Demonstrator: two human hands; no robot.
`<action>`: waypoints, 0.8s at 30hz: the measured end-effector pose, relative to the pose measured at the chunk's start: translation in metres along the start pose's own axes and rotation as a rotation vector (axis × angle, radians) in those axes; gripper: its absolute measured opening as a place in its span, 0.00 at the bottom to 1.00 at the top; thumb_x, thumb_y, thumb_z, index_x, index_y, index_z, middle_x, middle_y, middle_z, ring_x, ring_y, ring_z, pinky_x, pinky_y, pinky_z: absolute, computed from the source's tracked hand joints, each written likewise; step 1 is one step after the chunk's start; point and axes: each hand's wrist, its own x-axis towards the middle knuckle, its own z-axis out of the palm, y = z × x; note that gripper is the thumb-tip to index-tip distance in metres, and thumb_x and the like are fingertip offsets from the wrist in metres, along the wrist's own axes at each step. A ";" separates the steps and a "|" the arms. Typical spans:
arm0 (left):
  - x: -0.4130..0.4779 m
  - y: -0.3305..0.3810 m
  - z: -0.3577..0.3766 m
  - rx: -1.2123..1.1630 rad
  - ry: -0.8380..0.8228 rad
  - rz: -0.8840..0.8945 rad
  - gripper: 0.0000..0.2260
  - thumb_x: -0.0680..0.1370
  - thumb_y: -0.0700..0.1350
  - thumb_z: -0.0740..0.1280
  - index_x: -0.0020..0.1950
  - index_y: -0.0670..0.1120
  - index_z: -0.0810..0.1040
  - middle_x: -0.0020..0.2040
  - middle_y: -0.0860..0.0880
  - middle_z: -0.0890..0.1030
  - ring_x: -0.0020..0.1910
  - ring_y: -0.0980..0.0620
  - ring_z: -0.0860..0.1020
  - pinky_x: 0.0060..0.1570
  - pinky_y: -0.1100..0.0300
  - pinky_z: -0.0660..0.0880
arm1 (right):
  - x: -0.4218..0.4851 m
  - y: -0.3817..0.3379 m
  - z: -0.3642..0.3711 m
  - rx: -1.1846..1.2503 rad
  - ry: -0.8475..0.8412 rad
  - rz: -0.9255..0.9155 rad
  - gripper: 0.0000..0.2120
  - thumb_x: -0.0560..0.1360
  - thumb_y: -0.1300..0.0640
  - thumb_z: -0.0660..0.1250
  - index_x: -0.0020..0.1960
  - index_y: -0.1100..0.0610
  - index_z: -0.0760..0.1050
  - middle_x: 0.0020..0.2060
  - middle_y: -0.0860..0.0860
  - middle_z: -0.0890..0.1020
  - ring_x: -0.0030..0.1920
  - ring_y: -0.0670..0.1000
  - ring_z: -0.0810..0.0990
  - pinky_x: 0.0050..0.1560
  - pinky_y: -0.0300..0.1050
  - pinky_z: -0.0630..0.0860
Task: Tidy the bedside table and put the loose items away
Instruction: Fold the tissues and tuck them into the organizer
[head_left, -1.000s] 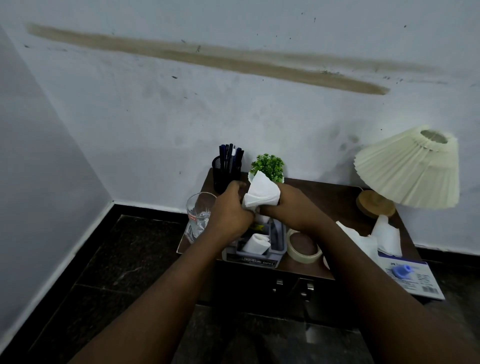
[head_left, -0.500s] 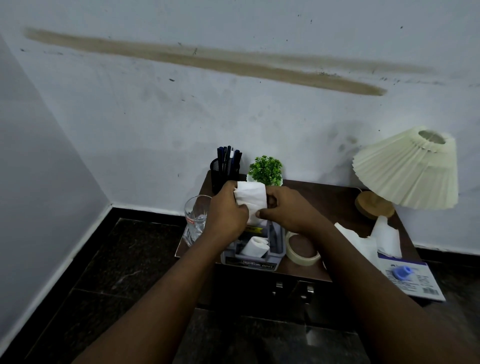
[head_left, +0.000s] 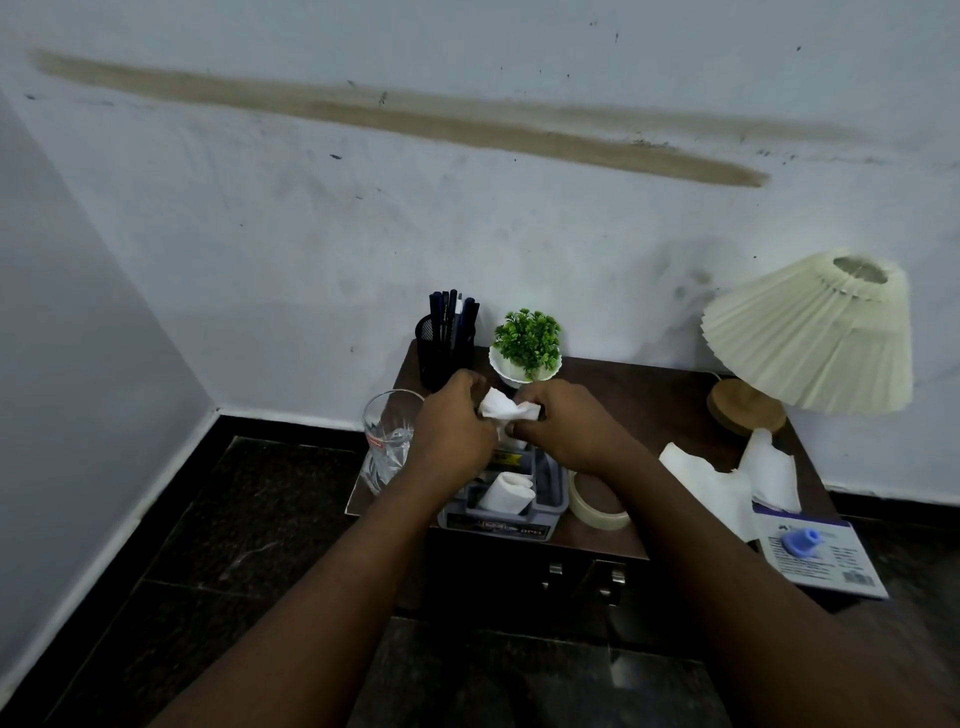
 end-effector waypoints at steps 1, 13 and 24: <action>0.000 0.000 0.001 0.012 0.001 -0.001 0.21 0.73 0.36 0.68 0.66 0.48 0.76 0.58 0.48 0.83 0.54 0.49 0.80 0.49 0.58 0.74 | 0.000 0.000 0.001 -0.006 0.000 0.004 0.06 0.73 0.57 0.73 0.48 0.59 0.82 0.40 0.50 0.83 0.37 0.48 0.77 0.35 0.42 0.67; -0.001 -0.002 0.002 0.064 0.028 0.032 0.17 0.73 0.34 0.67 0.60 0.48 0.77 0.47 0.53 0.79 0.43 0.53 0.74 0.37 0.61 0.68 | 0.004 -0.004 0.003 0.054 0.139 -0.040 0.02 0.76 0.56 0.71 0.48 0.54 0.81 0.37 0.46 0.80 0.35 0.40 0.74 0.34 0.38 0.65; -0.005 0.002 -0.003 0.072 -0.002 0.071 0.13 0.74 0.37 0.67 0.57 0.45 0.76 0.47 0.48 0.81 0.44 0.48 0.79 0.42 0.52 0.76 | 0.007 -0.016 0.001 -0.062 0.108 -0.145 0.08 0.76 0.58 0.70 0.54 0.56 0.84 0.47 0.52 0.85 0.48 0.53 0.81 0.41 0.44 0.66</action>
